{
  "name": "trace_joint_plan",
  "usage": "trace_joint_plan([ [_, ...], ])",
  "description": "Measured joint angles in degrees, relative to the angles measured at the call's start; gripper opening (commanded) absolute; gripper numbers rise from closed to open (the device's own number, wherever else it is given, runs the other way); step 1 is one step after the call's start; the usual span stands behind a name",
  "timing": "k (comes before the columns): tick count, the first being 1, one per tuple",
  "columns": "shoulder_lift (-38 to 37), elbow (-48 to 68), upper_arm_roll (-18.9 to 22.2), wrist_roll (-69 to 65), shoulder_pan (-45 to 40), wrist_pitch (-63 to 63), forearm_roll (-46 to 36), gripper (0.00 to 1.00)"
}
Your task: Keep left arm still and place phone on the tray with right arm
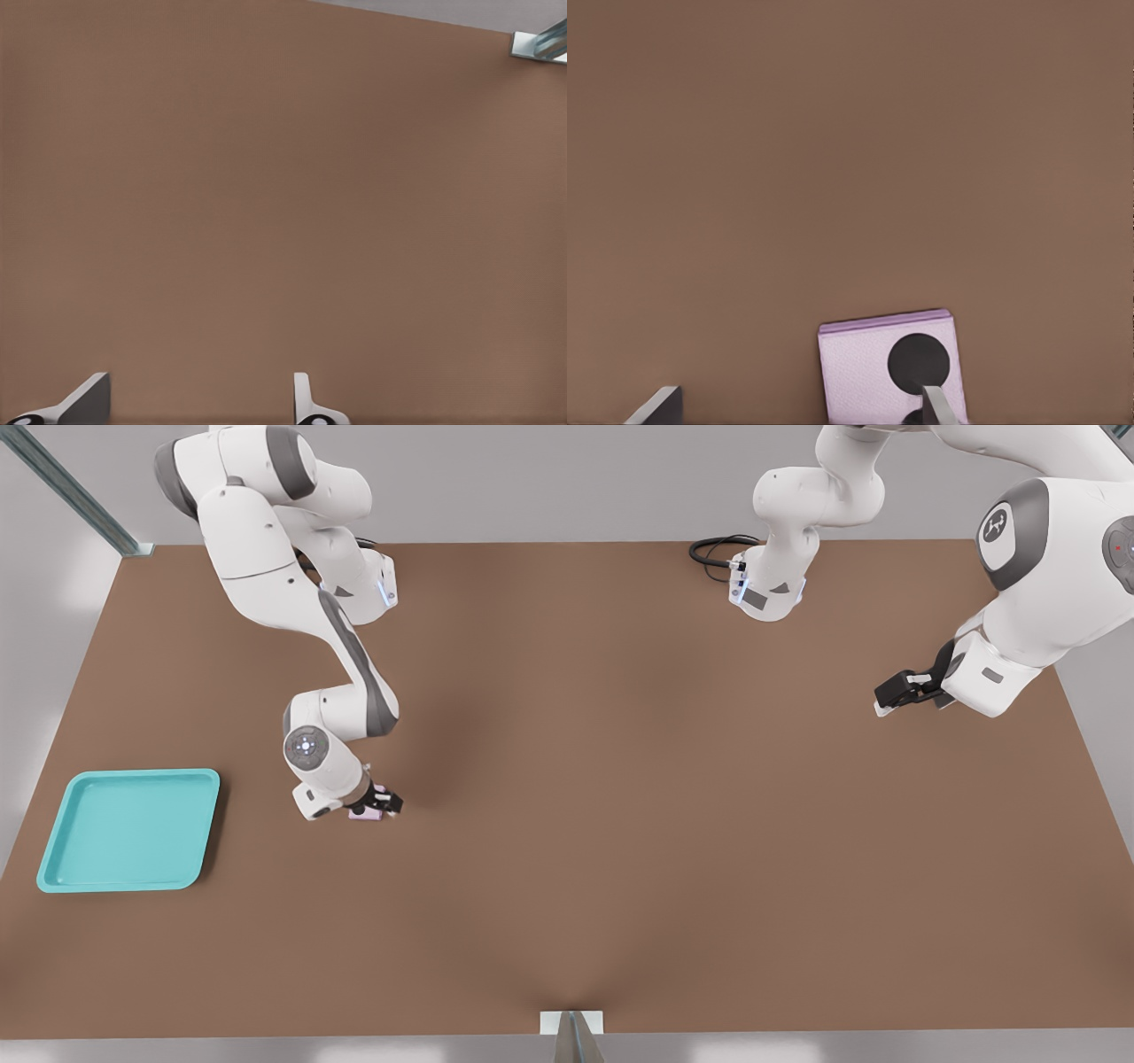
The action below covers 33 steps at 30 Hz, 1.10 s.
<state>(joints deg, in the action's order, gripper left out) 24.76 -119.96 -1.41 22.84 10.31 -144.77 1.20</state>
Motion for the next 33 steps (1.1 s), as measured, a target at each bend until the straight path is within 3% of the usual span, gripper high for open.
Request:
trace_joint_plan([
  [31, 4.25, -2.39, 0.7, -9.47, -1.19, -2.52, 1.26, 1.0],
  [32, 4.27, -2.32, 0.7, -9.56, -1.19, -2.57, 1.21, 0.99],
  [33, 4.28, -2.28, 0.7, -9.68, -1.19, -2.61, 1.13, 0.86],
])
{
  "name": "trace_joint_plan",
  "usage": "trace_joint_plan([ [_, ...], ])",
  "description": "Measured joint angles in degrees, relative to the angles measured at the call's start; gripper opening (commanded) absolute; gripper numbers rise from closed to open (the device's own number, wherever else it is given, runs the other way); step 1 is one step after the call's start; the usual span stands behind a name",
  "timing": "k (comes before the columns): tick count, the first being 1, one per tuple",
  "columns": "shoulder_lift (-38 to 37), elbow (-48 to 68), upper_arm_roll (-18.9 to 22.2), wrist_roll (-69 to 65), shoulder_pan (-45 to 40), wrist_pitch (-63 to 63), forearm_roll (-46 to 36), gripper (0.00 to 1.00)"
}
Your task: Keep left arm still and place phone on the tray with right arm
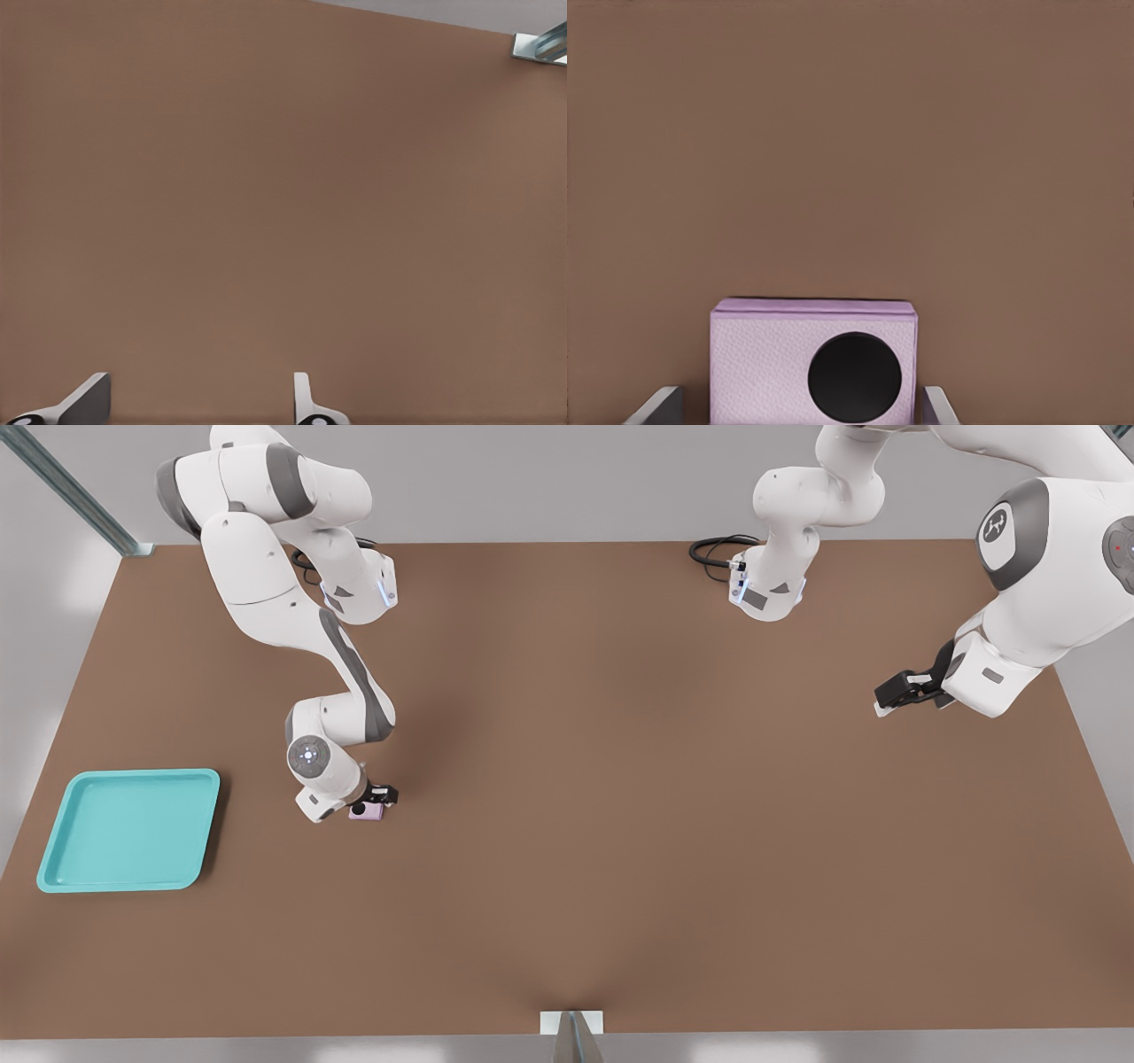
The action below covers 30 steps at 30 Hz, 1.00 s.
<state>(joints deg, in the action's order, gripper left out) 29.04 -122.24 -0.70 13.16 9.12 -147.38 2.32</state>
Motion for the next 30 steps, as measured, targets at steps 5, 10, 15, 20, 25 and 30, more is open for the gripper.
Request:
trace_joint_plan([
  [5, 0.39, -0.09, 0.0, -0.38, -0.01, -0.08, -0.16, 0.82],
  [10, 0.16, -0.04, -0.01, -1.09, 0.01, -0.05, -0.5, 0.73],
  [15, -0.44, -0.05, -0.01, -1.85, -0.37, 0.04, -0.66, 0.7],
  [20, -4.63, 0.01, -0.16, -2.58, -4.04, 0.25, -0.35, 0.71],
  [25, -7.1, 0.57, -1.42, -5.16, -15.49, 0.28, 0.52, 0.71],
  [30, -10.03, 1.6, -2.15, -9.99, -27.73, 0.18, 1.13, 0.71],
])
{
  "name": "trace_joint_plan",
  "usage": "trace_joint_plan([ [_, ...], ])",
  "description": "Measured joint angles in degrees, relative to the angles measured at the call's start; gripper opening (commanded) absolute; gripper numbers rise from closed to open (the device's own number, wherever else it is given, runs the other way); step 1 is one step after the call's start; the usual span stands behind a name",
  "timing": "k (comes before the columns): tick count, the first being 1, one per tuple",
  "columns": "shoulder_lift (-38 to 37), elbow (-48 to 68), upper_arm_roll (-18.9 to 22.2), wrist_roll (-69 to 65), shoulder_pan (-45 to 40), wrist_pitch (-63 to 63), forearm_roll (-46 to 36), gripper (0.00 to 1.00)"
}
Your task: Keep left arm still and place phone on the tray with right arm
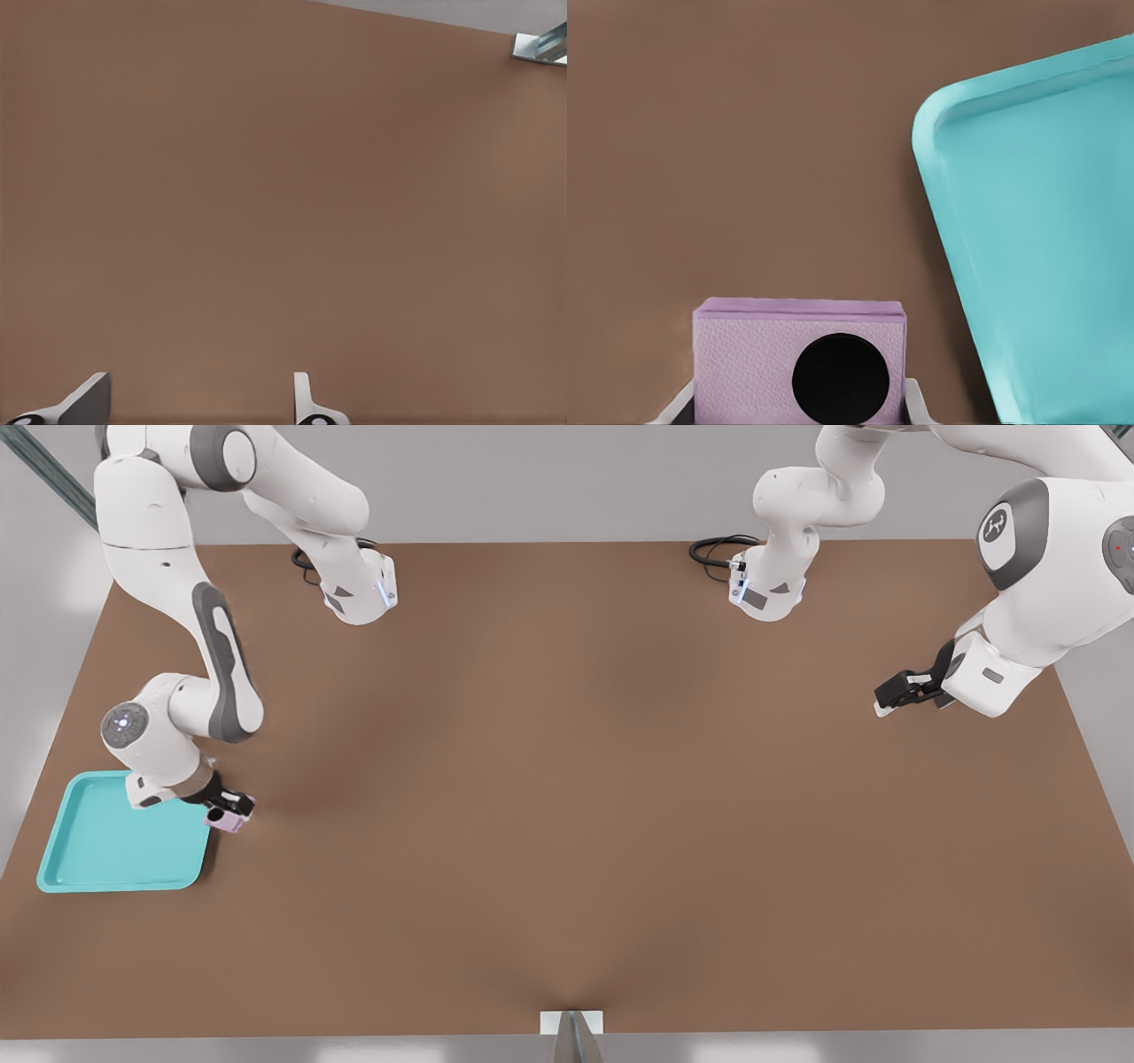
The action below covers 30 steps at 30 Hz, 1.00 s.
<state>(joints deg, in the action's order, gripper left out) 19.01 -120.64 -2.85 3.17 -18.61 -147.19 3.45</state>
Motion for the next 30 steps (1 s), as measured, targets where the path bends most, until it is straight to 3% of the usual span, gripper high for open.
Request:
trace_joint_plan([
  [4, 4.16, 5.37, -0.87, -5.69, -9.51, -0.11, 0.14, 0.78],
  [5, 6.88, 8.34, -0.85, -7.2, -10.89, -0.11, 0.22, 1.0],
  [9, 10.16, 12.85, -0.85, -12.43, -12.33, -0.1, 0.42, 1.0],
  [11, 4.43, 10.3, -0.85, -14.38, -10.32, 0.32, 0.25, 1.0],
  [13, -9.37, 5.34, 0.96, -15.01, 0.02, 3.36, -0.19, 1.0],
  [14, -13.62, 7.49, 6.26, -15.15, 10.54, 7.16, -0.34, 1.0],
  [15, -14.39, 15.12, 8.69, -14.88, 17.85, 12.84, -0.48, 1.0],
  [18, -8.06, 42.32, 2.73, -12.98, 24.2, 32.11, -0.63, 1.0],
  [20, -4.43, 50.14, 0.74, -11.92, 23.24, 40.94, -0.59, 1.0],
  [30, -8.54, 42.59, 0.41, -8.46, 21.9, 54.0, -0.03, 1.0],
])
